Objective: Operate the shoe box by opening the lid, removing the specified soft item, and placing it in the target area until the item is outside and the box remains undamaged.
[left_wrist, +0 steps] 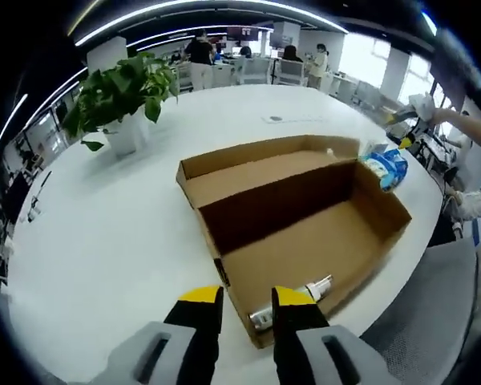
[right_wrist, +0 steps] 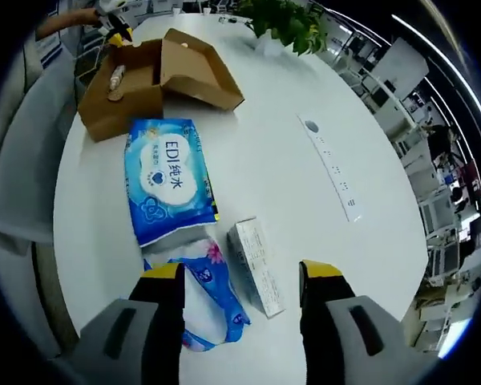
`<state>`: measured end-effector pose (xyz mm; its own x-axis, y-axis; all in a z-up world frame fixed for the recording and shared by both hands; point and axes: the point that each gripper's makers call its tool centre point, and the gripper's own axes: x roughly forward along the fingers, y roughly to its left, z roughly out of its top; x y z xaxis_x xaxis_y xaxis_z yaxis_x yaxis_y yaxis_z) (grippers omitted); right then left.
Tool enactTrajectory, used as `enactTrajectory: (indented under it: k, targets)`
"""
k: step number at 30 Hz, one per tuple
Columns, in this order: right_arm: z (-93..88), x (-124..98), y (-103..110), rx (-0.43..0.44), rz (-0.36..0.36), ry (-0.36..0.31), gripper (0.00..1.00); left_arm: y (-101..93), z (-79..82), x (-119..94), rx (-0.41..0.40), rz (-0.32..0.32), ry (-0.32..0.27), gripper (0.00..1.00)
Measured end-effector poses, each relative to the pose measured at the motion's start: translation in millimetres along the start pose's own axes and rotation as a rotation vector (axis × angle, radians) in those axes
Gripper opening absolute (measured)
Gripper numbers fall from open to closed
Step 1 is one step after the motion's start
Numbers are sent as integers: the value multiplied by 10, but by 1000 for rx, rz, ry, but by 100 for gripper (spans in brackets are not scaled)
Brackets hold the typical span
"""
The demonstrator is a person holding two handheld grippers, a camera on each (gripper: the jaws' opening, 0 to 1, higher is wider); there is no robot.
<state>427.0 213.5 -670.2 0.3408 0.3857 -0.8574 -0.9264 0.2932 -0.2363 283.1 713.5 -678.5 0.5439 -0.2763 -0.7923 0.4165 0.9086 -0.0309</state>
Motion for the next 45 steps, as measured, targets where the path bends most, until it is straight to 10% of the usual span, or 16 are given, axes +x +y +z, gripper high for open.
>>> enactTrajectory:
  k: [26, 45]
  targets:
    - [382, -648, 685, 304, -211, -270, 95, -376, 99, 224, 506, -338, 171, 38]
    - [263, -860, 1353, 477, -271, -350, 96, -502, -304, 535, 816, -511, 456, 41]
